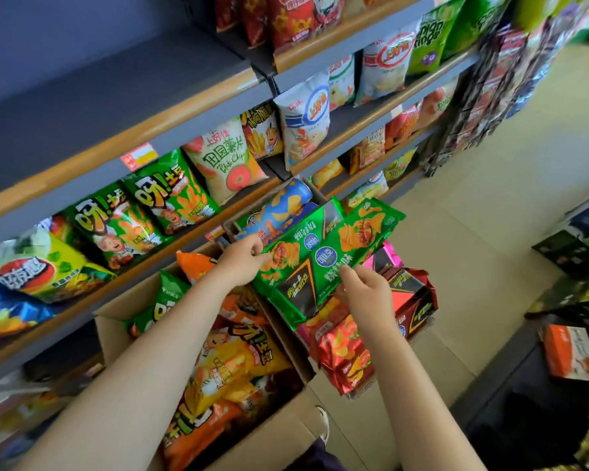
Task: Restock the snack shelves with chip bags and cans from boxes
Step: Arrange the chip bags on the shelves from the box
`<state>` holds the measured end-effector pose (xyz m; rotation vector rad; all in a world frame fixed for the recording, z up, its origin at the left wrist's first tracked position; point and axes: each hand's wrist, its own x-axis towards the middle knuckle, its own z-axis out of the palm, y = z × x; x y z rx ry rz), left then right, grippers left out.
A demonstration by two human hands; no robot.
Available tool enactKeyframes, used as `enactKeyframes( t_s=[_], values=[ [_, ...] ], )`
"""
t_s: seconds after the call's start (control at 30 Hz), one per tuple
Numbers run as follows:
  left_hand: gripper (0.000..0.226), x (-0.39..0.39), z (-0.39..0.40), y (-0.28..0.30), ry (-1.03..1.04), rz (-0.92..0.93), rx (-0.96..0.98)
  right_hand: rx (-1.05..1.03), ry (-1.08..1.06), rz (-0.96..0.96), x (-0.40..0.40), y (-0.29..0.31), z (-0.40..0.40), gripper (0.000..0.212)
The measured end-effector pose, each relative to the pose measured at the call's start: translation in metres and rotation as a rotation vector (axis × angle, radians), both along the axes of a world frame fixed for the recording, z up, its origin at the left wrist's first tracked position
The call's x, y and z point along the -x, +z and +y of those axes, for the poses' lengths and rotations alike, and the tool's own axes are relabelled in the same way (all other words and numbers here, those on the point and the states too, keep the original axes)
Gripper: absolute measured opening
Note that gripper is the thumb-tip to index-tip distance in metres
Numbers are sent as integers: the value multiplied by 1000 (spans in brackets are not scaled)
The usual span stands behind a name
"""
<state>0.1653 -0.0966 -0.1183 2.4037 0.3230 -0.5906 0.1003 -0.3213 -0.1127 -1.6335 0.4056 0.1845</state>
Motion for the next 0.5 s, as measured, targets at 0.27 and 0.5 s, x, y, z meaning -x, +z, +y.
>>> enactKeyframes(
  t_s=[0.27,0.5],
  values=[
    [30,59,64,35,592,-165,506,-257,-46,125,-6,13,19,39],
    [50,104,127,87,800,-306,619,-314,464,-22,-11,87,66,16]
  ],
)
